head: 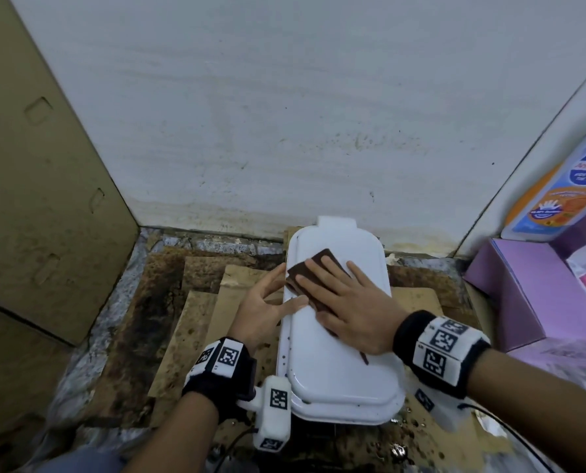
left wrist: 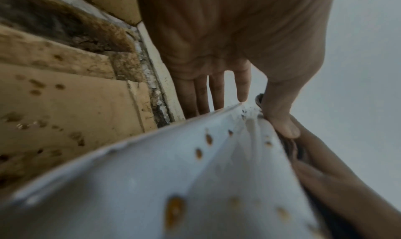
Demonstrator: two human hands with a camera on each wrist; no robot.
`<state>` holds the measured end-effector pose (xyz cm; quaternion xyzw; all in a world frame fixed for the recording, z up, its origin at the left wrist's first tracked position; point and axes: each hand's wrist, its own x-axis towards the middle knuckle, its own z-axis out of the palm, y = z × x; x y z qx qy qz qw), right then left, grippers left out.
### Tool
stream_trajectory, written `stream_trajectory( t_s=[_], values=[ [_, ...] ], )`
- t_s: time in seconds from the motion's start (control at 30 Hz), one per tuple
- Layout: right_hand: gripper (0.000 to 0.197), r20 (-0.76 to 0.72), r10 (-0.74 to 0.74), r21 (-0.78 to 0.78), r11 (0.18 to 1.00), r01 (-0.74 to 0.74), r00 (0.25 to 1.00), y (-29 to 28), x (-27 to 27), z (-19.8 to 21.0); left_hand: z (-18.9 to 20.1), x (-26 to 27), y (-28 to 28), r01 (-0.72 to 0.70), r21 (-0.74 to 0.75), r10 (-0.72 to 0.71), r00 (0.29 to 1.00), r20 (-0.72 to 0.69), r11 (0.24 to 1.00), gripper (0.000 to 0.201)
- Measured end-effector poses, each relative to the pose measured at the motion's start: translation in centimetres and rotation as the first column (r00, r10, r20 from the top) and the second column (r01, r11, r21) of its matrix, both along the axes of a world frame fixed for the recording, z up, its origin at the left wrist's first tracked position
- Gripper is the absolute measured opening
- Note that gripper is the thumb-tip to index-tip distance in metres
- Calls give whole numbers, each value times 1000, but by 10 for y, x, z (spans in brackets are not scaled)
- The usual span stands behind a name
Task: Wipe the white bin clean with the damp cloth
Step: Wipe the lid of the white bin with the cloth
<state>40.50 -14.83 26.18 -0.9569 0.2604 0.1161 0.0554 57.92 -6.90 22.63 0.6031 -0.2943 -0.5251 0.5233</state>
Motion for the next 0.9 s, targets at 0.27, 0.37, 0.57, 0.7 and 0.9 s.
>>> stream_trajectory(
  t_s=[0.27,0.37,0.57,0.7,0.9],
  values=[
    [61,16,30,44,999,-30,999,62,-18,3,3,-7,46,10,57,-2,989,-145,998,47],
    [61,11,28,31,999,-28,1000,71,-22,2,0,-13,63,-21,97,36,988,-148,995,45],
    [74,2,-113,-2,994,113,994,33,-5,1,-4,-23,84,-24,120,43,988,-150,992,41],
    [78,-6,-140,18,990,140,990,38,3,0,-7,-23,87,-33,121,49,990,-133,992,49],
    [62,96,-76,-27,996,79,992,99,-16,-17,-7,-22,84,-49,127,67,988,-141,991,45]
  ],
)
